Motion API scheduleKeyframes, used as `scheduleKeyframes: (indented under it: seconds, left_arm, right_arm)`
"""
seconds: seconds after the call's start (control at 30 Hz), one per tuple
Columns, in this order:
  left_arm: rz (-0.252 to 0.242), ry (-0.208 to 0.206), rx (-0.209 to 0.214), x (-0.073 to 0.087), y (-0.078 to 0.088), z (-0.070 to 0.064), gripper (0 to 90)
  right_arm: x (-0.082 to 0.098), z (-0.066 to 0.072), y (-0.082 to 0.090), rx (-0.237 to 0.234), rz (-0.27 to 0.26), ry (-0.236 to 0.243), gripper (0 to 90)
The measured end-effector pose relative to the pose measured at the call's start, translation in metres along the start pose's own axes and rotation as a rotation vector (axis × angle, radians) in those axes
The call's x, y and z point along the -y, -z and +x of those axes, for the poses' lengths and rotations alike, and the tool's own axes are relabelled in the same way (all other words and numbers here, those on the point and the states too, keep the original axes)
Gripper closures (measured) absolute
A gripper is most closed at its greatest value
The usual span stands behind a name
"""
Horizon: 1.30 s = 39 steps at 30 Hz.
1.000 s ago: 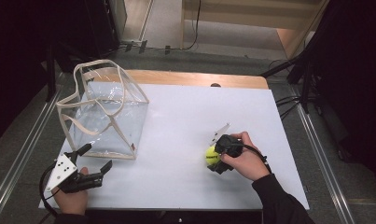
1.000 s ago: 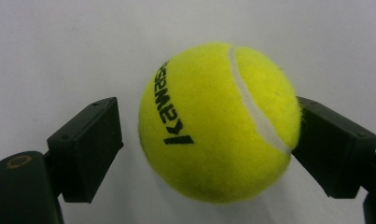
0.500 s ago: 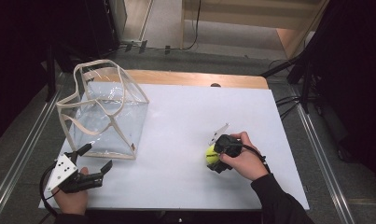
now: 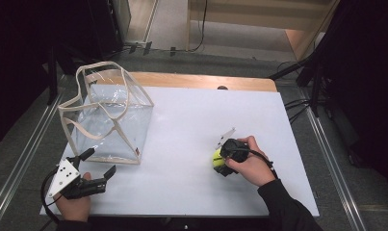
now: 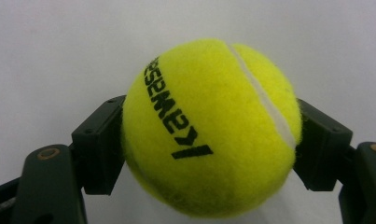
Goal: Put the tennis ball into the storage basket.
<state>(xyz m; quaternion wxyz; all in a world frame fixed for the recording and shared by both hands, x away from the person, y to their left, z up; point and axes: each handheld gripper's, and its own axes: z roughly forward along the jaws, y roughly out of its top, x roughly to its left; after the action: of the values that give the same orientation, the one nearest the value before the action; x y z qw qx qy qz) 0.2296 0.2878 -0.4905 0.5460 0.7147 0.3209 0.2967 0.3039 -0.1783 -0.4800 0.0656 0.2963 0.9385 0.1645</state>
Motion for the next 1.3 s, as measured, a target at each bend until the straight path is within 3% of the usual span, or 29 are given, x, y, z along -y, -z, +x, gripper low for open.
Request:
scheduleKeyframes:
  seconds: [0.73,1.3]
  left_arm:
    - [0.000,0.000,0.001,0.000,0.000,0.000,8.3]
    - [0.000,-0.001,0.002,0.000,0.001,0.000,8.3]
  right_arm:
    - [-0.006,-0.003,0.005,-0.023,-0.016,0.011,23.4]
    - [-0.022,0.001,0.008,-0.041,-0.013,0.035,23.4]
